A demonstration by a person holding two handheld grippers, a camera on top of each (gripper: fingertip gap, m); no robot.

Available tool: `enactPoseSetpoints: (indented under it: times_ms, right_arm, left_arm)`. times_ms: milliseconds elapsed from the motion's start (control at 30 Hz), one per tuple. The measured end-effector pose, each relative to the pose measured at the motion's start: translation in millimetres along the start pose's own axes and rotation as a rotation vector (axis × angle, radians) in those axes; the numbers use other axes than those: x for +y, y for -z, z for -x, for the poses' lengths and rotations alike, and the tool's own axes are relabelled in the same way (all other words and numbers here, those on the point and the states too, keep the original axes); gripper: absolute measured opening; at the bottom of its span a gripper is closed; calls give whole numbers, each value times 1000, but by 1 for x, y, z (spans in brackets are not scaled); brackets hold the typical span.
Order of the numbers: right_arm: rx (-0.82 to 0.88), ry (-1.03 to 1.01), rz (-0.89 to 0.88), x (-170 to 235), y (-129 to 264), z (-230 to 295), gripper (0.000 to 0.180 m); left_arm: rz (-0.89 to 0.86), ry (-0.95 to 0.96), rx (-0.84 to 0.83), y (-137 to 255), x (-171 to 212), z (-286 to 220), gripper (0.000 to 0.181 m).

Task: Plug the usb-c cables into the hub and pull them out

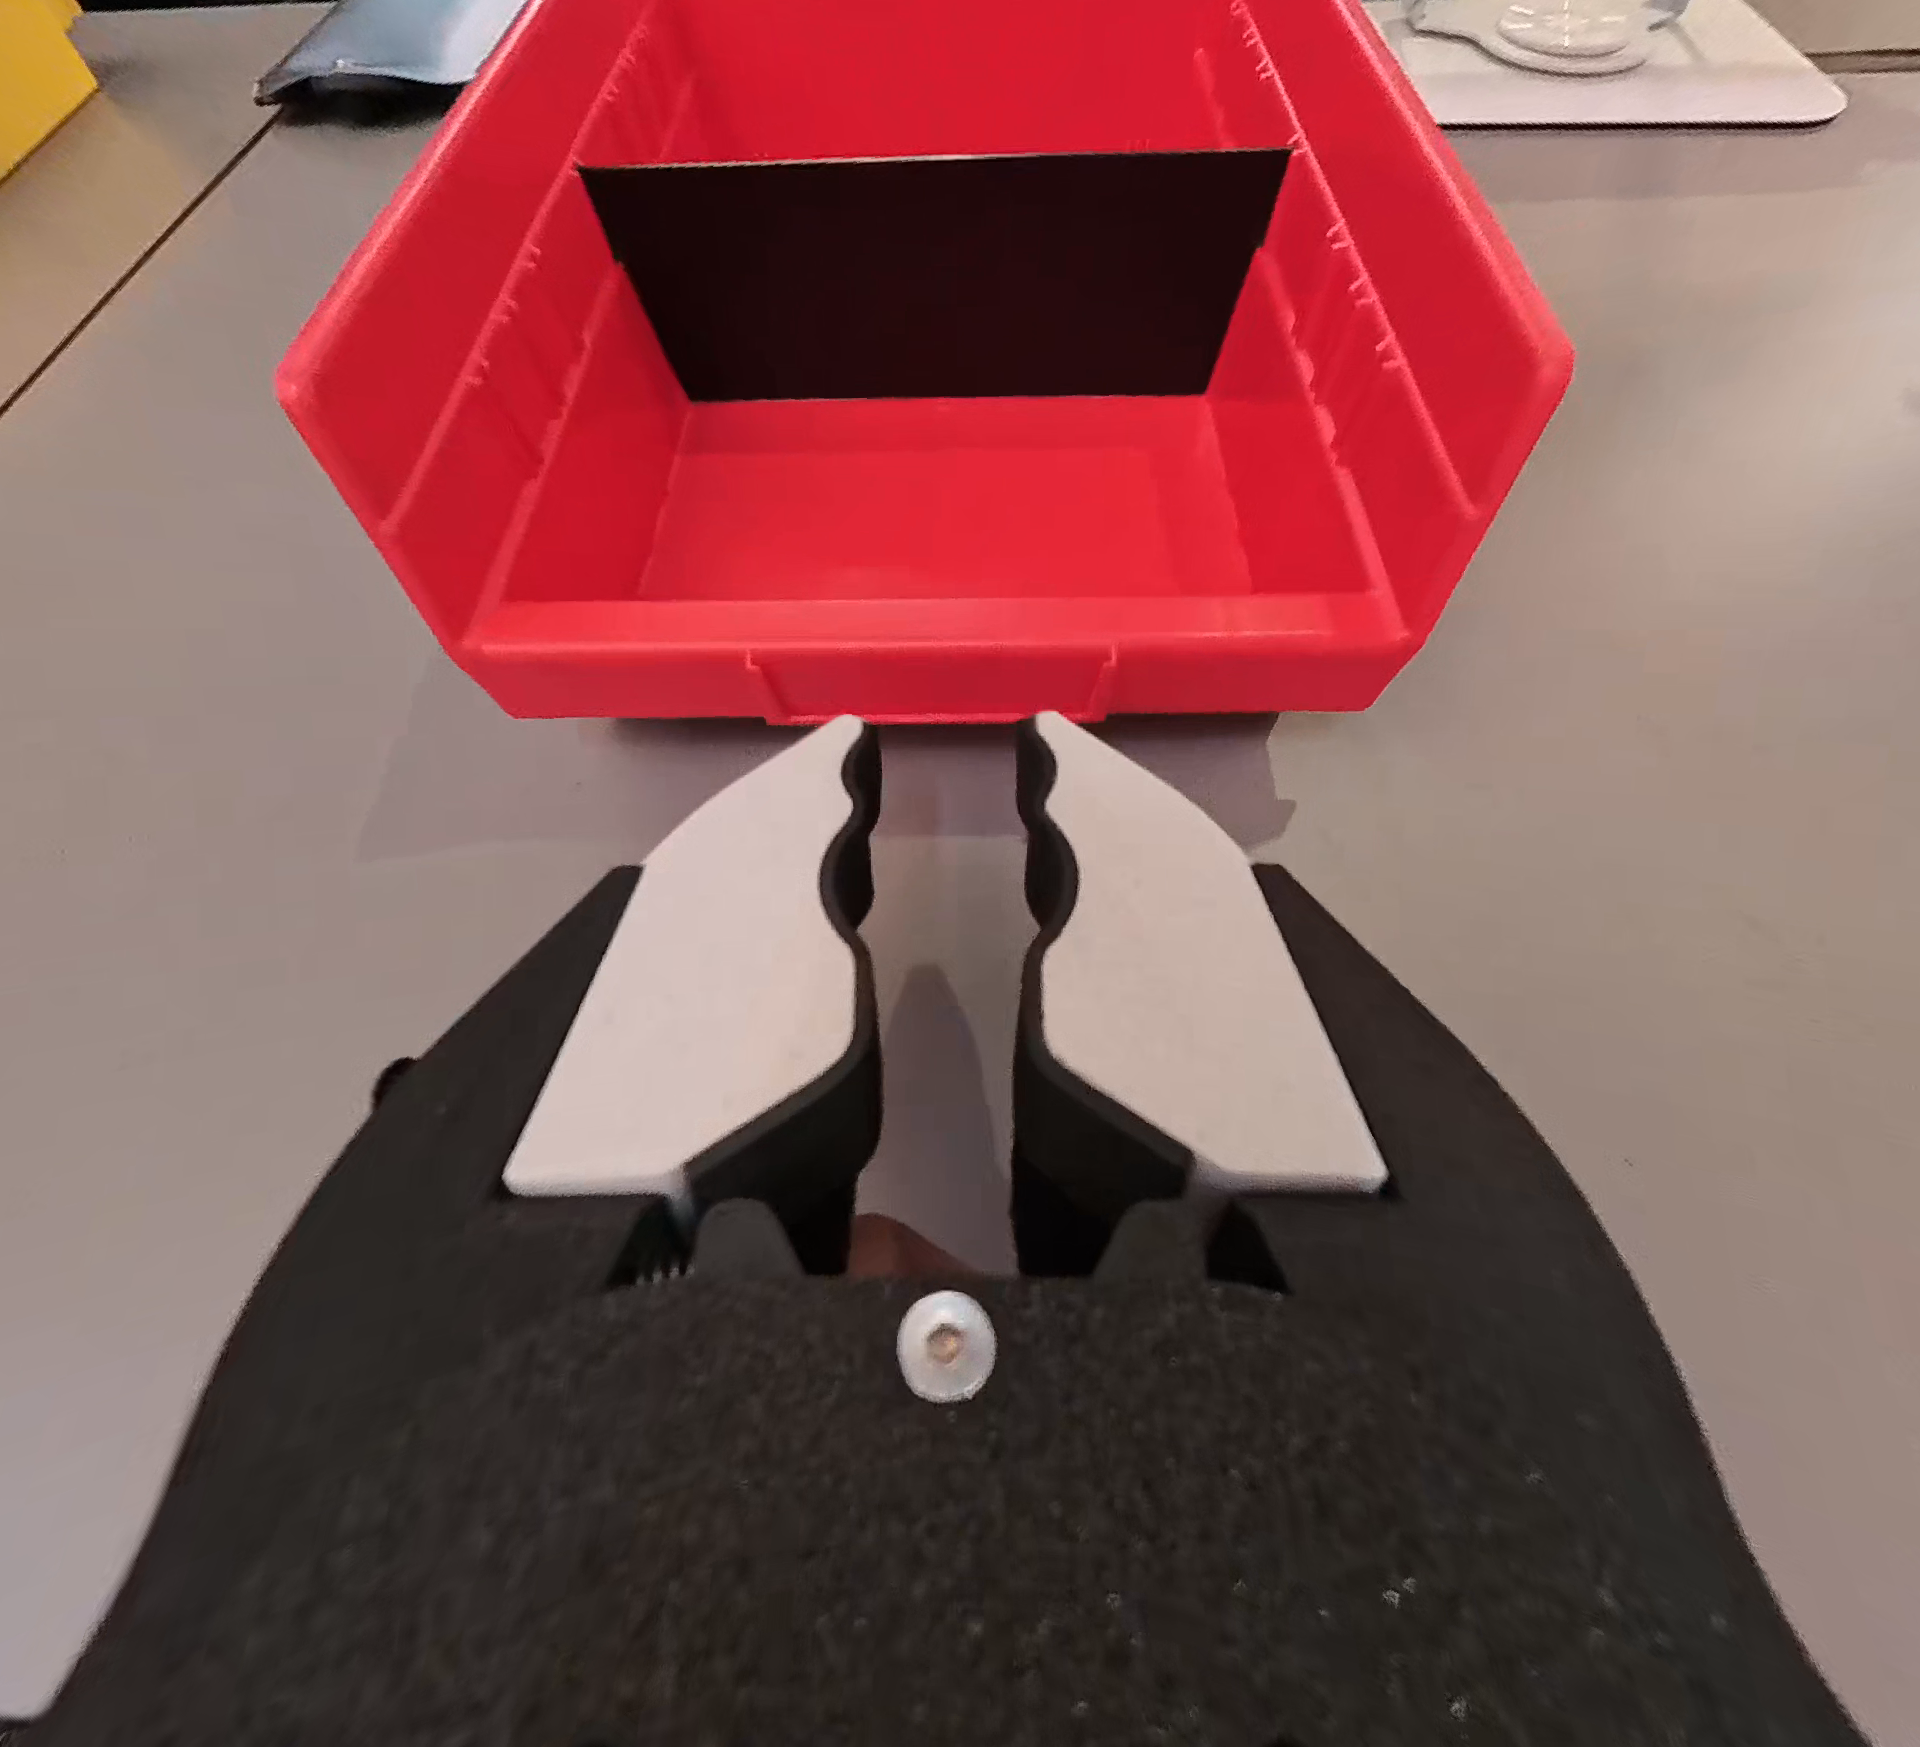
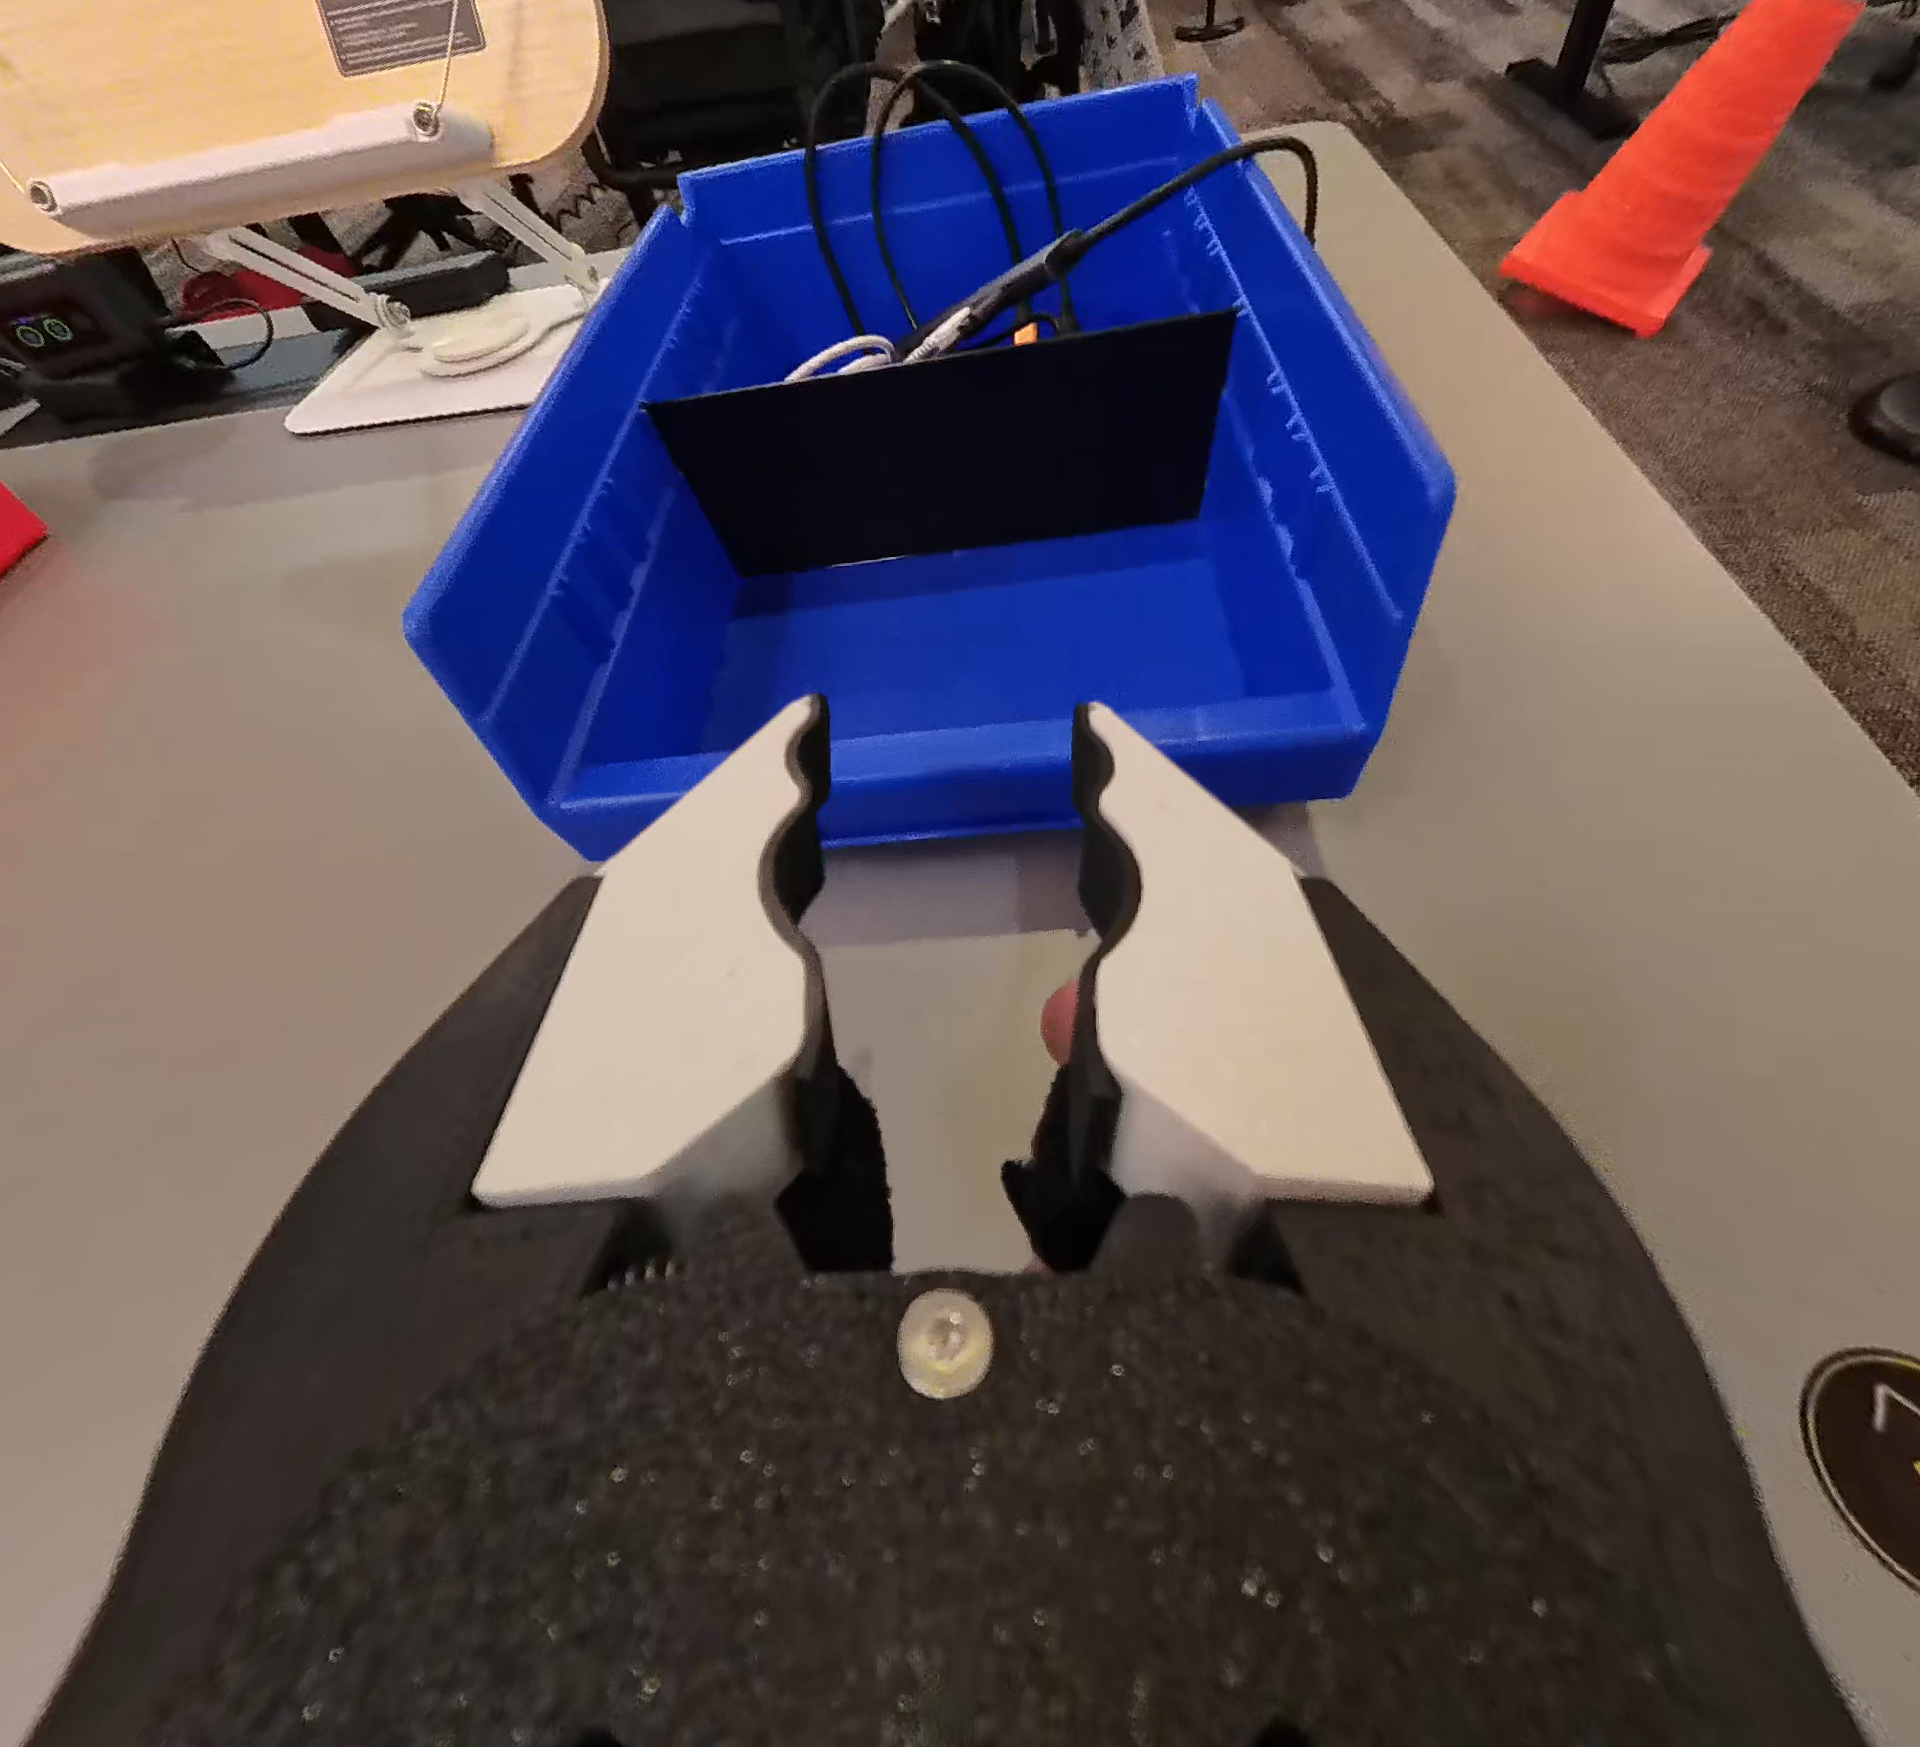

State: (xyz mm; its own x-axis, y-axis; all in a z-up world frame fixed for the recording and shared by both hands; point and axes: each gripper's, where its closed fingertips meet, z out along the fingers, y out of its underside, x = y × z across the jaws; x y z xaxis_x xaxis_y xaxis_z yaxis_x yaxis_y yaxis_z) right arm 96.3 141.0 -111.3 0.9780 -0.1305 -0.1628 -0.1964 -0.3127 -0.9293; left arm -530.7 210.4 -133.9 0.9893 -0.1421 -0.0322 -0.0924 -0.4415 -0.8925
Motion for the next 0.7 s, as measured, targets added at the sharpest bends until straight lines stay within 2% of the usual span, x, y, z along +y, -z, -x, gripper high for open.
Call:
enactPoseSetpoints:
  times_ms: [300,567,633,700]
  right_arm:
    - [25,79,26,3,-5,7,43]
    - [11,124,21,3,-6,10,42]
    - [-4,205,-10,-3,-4,27,42]
    - [-101,187,-56,-12,-3,66,46]
  left_arm:
    - [2,36,24,-7,1,0,21]
    - [-59,-65,-65,-5,-7,1,21]
    - [-103,-90,-122,-4,-13,5,23]
    - [-130,-76,-153,1,-16,5,10]
